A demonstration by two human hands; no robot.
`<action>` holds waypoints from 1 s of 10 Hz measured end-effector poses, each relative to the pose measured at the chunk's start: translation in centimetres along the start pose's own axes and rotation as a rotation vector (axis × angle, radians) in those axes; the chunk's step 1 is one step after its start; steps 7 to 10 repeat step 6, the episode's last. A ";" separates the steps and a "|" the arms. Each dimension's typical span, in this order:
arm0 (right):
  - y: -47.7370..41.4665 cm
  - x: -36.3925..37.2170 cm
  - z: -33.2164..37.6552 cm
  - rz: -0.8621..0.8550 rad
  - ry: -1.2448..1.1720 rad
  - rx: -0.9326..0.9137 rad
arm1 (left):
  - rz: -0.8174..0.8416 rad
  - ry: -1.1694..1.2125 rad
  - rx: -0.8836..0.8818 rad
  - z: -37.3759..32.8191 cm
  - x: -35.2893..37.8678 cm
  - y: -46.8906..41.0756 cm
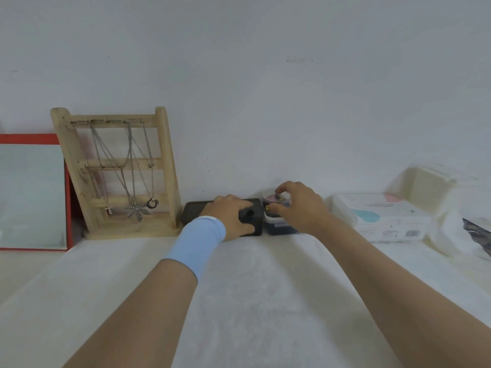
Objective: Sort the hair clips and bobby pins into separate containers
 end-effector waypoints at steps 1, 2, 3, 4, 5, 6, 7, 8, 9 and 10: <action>-0.5 0.7 -0.2 -0.043 0.020 0.002 | -0.083 0.013 0.012 0.9 1.3 -0.1; -0.7 1.0 -0.8 -0.040 0.030 0.030 | -0.139 0.080 0.060 1.8 1.6 -0.1; -0.1 0.9 -1.9 -0.045 -0.034 0.101 | -0.137 0.109 0.093 2.3 1.5 -0.1; 0.1 1.1 -3.2 0.007 -0.130 0.252 | -0.150 0.092 0.097 2.3 1.5 -0.2; 0.1 1.8 -3.4 0.117 -0.168 0.271 | -0.172 0.079 0.090 2.3 1.6 -0.2; 0.0 1.8 -3.1 0.102 -0.136 0.267 | -0.183 0.061 0.095 2.1 1.5 -0.3; 0.0 1.8 -3.1 0.102 -0.136 0.267 | -0.183 0.061 0.095 2.1 1.5 -0.3; 0.0 1.8 -3.1 0.102 -0.136 0.267 | -0.183 0.061 0.095 2.1 1.5 -0.3; 0.0 1.8 -3.1 0.102 -0.136 0.267 | -0.183 0.061 0.095 2.1 1.5 -0.3; 0.0 1.8 -3.1 0.102 -0.136 0.267 | -0.183 0.061 0.095 2.1 1.5 -0.3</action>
Point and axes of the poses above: each hand's wrist, its own y-axis away from the middle knuckle, its own x-axis out of the palm, z = x × y, the point moved 5 cm from there along -y, towards the middle knuckle, and after that the axes turned 12 degrees about x, right-handed, at the moved point
